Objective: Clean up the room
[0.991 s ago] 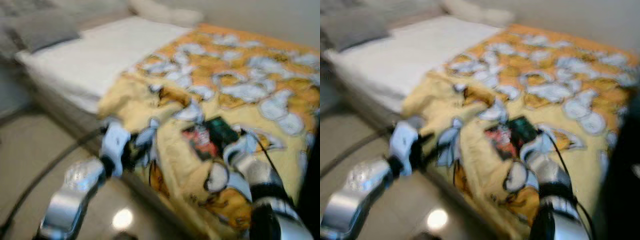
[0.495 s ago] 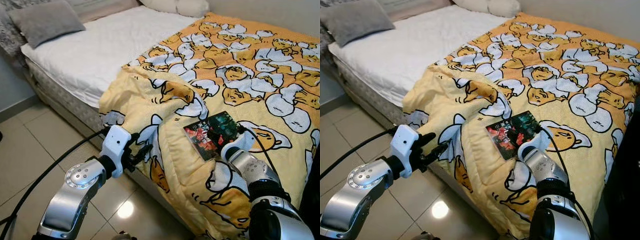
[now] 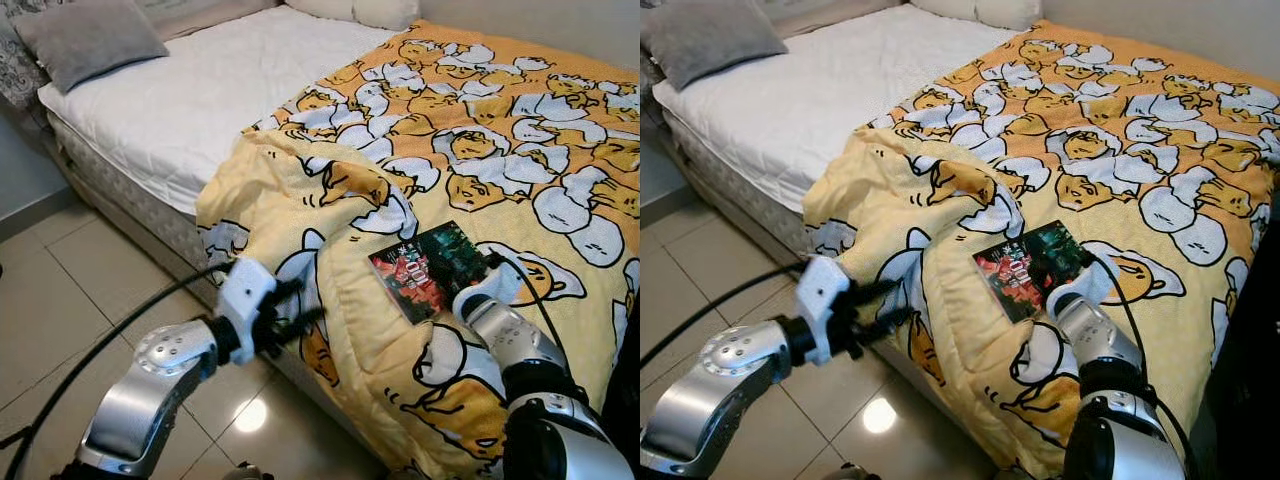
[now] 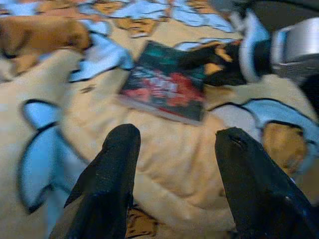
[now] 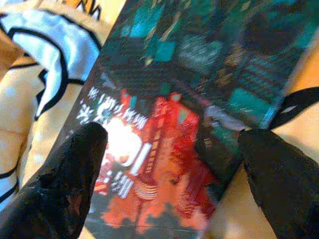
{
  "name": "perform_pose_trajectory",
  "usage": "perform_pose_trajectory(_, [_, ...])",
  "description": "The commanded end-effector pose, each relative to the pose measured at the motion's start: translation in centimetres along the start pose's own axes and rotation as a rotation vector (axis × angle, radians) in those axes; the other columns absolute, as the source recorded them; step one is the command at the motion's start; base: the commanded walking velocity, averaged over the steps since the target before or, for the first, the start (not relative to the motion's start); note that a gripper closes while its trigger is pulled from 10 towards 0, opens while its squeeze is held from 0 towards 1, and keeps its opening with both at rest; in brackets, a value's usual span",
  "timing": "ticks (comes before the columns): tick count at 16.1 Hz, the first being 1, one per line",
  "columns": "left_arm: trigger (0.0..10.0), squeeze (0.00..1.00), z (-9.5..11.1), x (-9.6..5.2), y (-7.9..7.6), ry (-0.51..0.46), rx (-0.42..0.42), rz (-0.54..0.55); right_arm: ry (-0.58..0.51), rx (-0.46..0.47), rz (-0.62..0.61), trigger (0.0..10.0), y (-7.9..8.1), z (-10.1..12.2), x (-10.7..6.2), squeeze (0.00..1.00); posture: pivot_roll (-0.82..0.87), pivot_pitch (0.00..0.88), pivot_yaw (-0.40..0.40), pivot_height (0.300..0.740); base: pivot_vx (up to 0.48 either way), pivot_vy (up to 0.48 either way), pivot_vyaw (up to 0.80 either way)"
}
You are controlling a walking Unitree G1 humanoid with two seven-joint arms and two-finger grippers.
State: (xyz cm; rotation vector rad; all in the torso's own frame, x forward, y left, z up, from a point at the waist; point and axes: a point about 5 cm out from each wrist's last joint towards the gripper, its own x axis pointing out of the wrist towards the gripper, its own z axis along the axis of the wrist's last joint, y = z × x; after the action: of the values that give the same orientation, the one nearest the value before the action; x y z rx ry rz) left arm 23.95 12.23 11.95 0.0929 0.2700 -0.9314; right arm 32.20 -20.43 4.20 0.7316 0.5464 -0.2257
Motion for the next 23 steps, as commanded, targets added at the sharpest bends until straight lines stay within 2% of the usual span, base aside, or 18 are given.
perform_pose_trajectory(1, [10.0,0.27,0.1,0.2,0.0,0.013,0.006,-0.029,-0.046,0.020,0.001,10.0,-0.2,0.9,-0.3,1.00,-0.04,0.000,0.029,0.740,0.000,0.000,0.00])
perform_pose_trajectory(4, [10.0,0.27,0.0,0.7,0.3,0.029,0.016,-0.049,-0.061,0.039,-0.009,10.0,-0.7,1.2,-0.6,1.00,-0.04,0.000,0.029,0.740,0.000,0.000,0.00])
perform_pose_trajectory(7, [10.0,0.27,-0.6,1.6,0.8,0.068,0.024,-0.085,0.000,0.058,-0.024,10.0,-1.4,-0.3,-0.4,1.00,-0.03,0.000,0.034,0.740,0.000,0.000,0.00])
perform_pose_trajectory(12, [10.0,0.28,-1.8,3.5,1.3,0.096,0.081,-0.134,0.025,0.099,0.032,10.0,-0.4,-1.0,-0.4,0.99,-0.03,0.000,0.043,0.740,0.000,0.000,0.00])
perform_pose_trajectory(15, [10.0,0.29,-2.5,4.0,1.9,0.108,0.127,-0.139,0.039,0.105,0.070,10.0,-0.2,-1.1,-0.7,0.92,-0.04,0.000,0.045,0.740,0.000,0.000,0.00])
perform_pose_trajectory(16, [10.0,0.29,-2.6,4.0,2.0,0.108,0.132,-0.140,0.041,0.107,0.072,10.0,-0.2,-1.1,-0.8,0.92,-0.04,0.000,0.045,0.740,0.000,0.000,0.00])
perform_pose_trajectory(23, [10.0,0.29,-2.4,3.9,2.4,0.078,0.153,-0.148,0.108,0.117,0.100,10.0,-0.4,-1.9,-1.2,0.73,-0.03,0.000,0.036,0.740,0.000,0.000,0.00])
